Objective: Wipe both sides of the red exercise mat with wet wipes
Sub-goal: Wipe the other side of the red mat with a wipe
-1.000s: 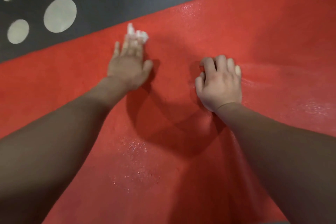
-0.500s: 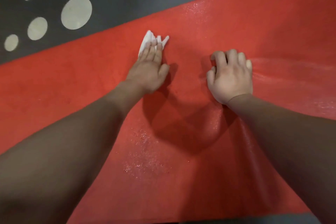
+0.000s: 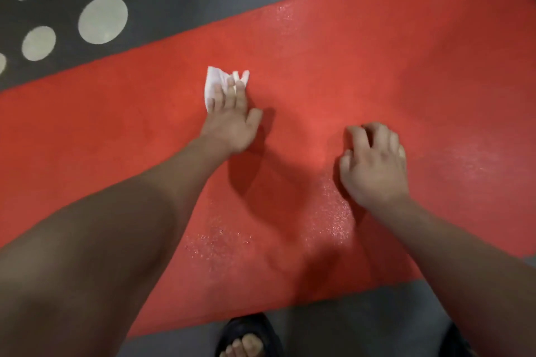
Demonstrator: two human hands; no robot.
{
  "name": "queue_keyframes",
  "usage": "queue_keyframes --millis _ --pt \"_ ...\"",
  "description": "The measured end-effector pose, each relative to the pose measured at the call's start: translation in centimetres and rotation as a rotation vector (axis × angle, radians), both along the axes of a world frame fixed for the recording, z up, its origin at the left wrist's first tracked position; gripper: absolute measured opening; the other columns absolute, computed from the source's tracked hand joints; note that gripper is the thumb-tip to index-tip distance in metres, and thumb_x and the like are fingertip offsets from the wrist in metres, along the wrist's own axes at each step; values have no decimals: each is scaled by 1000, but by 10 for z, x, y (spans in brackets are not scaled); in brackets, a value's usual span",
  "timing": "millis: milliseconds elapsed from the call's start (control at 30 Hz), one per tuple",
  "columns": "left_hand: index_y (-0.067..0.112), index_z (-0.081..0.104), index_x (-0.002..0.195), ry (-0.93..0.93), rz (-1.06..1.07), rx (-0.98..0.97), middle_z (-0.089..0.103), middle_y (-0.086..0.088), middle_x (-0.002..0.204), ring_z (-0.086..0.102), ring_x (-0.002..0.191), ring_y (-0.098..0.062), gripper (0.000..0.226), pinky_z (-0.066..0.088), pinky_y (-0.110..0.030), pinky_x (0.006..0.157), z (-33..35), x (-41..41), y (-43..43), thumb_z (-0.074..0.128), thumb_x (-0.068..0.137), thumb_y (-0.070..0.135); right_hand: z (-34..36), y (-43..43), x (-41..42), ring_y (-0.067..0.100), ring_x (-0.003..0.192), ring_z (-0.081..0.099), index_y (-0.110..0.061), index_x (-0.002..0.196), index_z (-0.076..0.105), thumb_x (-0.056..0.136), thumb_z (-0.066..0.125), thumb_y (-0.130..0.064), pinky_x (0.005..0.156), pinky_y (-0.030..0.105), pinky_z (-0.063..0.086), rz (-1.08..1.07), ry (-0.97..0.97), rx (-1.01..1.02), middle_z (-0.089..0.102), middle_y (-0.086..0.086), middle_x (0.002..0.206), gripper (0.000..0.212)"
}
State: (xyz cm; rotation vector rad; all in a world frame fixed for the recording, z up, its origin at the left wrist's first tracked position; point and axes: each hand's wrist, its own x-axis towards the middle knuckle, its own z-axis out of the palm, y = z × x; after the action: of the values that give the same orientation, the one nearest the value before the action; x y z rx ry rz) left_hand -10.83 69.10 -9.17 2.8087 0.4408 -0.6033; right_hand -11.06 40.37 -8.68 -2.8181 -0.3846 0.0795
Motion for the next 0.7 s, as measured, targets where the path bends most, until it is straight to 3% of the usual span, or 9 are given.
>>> queue_keyframes --millis 67,200,267,367,433,500,600,700 --pt "13 -12 161 0 -130 -55 -16 -11 168 -19 153 -34 79 -7 -50 125 2 -6 -38 24 102 52 -14 -6 -12 36 126 42 -15 138 51 87 48 -28 109 49 33 7 -17 7 47 15 137 53" --pt "20 -11 162 -26 -557 -109 -14 -3 169 -19 154 -23 83 -9 -40 126 3 -38 -68 12 92 60 -27 -3 -20 34 137 37 -15 142 50 92 48 -26 117 47 24 -31 -95 28 45 15 144 51" --pt "22 -9 162 -73 -524 -62 -11 -3 170 -15 155 -23 82 -4 -42 127 0 -37 -41 14 94 60 -29 -3 -21 33 140 35 -16 142 49 93 47 -27 119 46 21 -41 -99 17 45 14 146 51" --pt "13 -6 162 -50 -148 32 -11 -11 169 -14 155 -29 79 -4 -47 126 1 -31 -6 23 103 56 -28 -3 -20 31 140 35 -17 142 50 92 46 -27 119 45 21 -46 -120 17 45 12 146 51" --pt "11 -9 161 9 -15 -10 -15 -10 169 -17 154 -32 80 -6 -48 126 5 -30 -16 23 104 57 -27 -1 -18 31 140 36 -17 141 51 91 46 -28 118 44 22 -51 -136 19 46 12 145 51" --pt "13 -10 161 13 -143 -92 -13 -9 169 -18 154 -32 86 -6 -49 126 9 -41 -48 16 97 65 -27 -1 -18 31 140 36 -17 140 52 90 47 -28 118 44 23 -53 -140 14 47 12 145 51" --pt "16 -9 162 12 -544 -113 -13 -6 169 -20 154 -27 87 -6 -45 126 6 -74 -86 11 94 66 -27 -2 -18 31 140 37 -18 140 52 89 47 -30 117 45 24 -60 -138 -4 47 11 145 53" --pt "21 -8 162 -52 -549 -76 -10 0 170 -16 155 -24 79 -2 -45 127 -1 -76 -66 13 98 62 -29 -3 -17 31 139 37 -18 140 53 88 47 -30 116 46 26 -56 -153 -8 48 11 145 53"
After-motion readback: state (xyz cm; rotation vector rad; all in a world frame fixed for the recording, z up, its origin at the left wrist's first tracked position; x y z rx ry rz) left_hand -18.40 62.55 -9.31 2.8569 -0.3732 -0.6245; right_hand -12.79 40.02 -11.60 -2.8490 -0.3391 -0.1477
